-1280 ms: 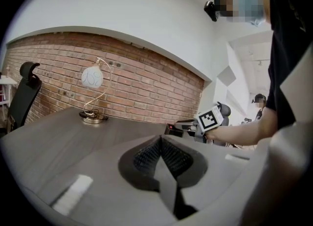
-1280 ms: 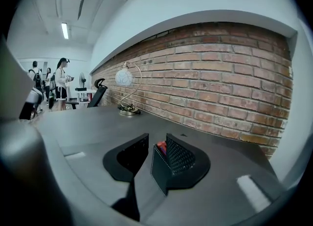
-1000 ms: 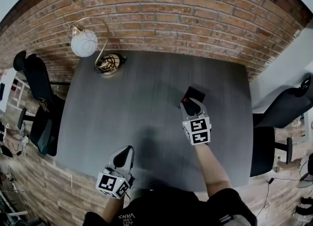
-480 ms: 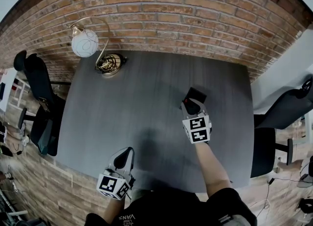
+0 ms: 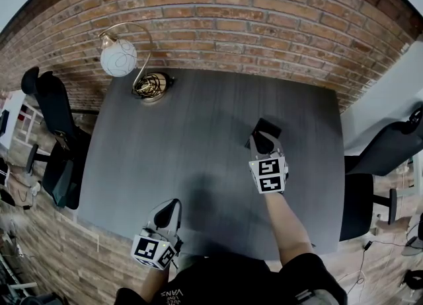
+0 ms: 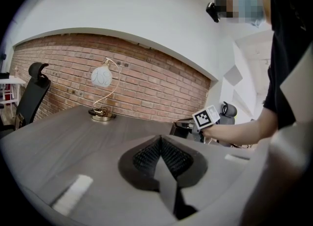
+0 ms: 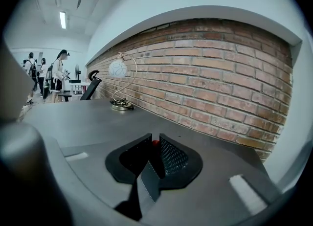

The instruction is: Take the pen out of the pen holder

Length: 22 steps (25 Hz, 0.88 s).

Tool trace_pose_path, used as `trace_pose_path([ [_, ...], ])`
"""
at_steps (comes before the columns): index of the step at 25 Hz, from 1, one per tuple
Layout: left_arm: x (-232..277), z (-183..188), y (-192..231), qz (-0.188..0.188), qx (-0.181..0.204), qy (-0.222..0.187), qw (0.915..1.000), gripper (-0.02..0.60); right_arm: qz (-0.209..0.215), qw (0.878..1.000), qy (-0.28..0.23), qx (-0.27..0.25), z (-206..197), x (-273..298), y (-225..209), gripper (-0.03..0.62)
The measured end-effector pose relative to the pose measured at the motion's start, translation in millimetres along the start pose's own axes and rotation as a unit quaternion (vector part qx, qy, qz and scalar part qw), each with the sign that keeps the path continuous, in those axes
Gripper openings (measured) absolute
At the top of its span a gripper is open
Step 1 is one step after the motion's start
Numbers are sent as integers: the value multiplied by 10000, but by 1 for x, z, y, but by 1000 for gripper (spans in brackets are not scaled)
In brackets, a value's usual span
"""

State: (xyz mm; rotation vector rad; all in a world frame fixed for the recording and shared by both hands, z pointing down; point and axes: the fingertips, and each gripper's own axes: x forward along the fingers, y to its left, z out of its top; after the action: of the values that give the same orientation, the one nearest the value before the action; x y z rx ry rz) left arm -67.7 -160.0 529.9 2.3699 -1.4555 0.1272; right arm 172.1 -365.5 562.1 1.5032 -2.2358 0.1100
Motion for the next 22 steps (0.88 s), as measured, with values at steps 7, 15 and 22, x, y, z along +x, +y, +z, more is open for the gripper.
trace_pose_path([
  [7,-3,3,0,-20,2,-59,10000,54,-64,9998,-200,11,15,-12,-4,49],
  [15,-7,13,-1,-162,22,-121,9998,53,-156,9986,-494,139,41,-39,-7,48],
  [22,-5,20,0,-480,58,-207,9986,54,-347,9962,-764,223,64,-71,-10,48],
])
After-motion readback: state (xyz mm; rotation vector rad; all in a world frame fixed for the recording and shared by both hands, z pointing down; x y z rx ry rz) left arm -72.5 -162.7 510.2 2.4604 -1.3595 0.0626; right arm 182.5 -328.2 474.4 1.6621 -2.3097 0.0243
